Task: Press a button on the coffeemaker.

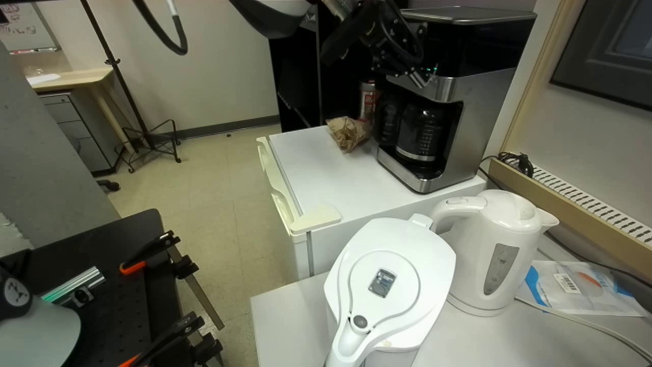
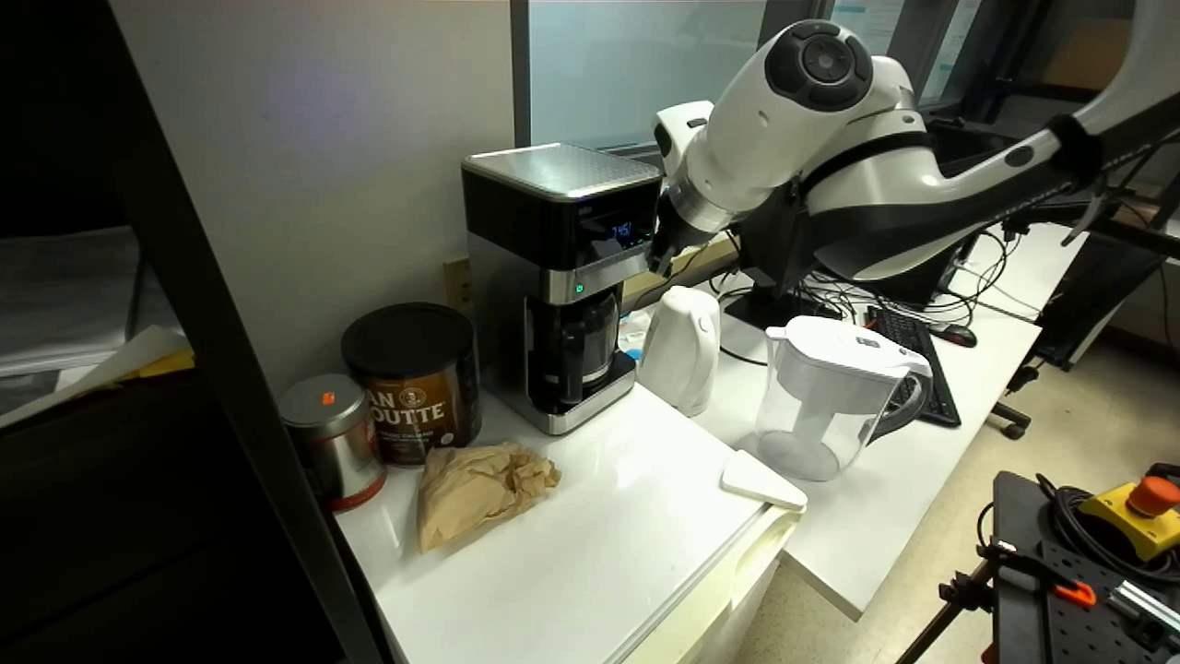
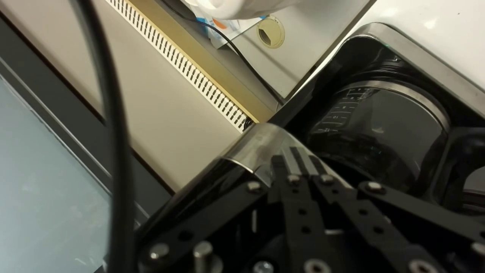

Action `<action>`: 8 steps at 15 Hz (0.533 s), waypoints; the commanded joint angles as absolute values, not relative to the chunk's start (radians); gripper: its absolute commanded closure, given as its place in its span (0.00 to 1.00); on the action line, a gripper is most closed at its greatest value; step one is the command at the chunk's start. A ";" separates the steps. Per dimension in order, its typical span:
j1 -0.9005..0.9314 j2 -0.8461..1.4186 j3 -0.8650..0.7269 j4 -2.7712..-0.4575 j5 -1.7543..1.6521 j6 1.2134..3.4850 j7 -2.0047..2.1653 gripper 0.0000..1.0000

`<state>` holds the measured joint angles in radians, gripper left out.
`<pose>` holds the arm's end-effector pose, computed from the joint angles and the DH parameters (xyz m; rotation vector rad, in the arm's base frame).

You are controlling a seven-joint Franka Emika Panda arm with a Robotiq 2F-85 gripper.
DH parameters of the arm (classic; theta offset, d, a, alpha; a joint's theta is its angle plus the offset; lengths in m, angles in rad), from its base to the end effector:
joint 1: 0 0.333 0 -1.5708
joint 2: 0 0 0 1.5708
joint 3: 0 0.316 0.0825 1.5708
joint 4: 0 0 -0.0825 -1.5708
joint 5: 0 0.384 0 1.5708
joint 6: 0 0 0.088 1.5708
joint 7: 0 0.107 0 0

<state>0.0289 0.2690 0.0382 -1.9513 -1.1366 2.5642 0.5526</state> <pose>0.6305 0.0551 0.3713 2.3947 0.4805 0.6624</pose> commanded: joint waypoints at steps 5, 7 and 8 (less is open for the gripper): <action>0.049 0.104 0.047 -2.140 -1.179 2.633 0.481 1.00; 0.050 0.041 0.053 -2.207 -1.210 2.655 0.467 1.00; 0.050 0.010 0.056 -2.238 -1.222 2.661 0.456 1.00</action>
